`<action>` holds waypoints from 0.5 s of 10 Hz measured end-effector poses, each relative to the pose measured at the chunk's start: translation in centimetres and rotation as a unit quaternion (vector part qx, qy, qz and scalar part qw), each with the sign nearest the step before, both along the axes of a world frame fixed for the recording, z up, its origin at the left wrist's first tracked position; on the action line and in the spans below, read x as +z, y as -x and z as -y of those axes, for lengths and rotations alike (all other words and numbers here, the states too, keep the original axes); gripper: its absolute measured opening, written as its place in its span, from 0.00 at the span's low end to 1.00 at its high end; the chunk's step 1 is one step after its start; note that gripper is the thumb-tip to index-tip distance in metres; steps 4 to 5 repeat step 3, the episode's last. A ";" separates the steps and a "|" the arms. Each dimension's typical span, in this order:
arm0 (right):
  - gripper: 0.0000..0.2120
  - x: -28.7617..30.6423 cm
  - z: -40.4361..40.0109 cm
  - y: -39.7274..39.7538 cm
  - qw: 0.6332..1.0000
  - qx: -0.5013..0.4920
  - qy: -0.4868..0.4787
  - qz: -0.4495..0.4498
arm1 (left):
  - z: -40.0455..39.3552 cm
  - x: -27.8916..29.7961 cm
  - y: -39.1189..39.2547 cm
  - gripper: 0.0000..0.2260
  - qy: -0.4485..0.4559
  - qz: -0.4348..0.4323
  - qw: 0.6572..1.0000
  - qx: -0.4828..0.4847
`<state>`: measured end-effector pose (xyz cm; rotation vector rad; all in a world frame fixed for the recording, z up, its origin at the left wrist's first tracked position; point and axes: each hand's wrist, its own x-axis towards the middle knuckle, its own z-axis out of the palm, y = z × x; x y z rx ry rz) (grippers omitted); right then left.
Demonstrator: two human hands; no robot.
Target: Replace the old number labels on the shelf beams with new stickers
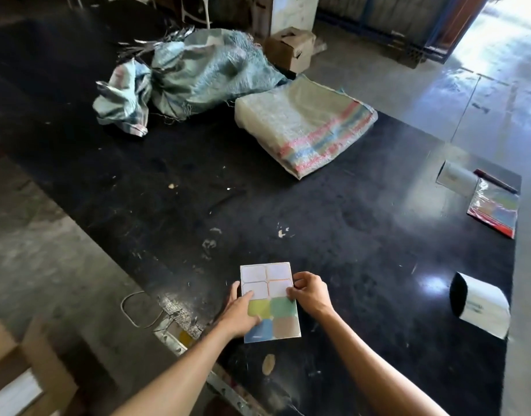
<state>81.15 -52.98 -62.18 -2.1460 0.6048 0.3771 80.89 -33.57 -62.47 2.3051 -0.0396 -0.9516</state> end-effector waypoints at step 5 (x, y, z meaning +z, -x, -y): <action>0.24 0.2 -0.2 -1.3 0.996 0.085 0.032 -0.010 | -2.0 0.3 -0.3 0.32 0.030 0.039 0.998 0.049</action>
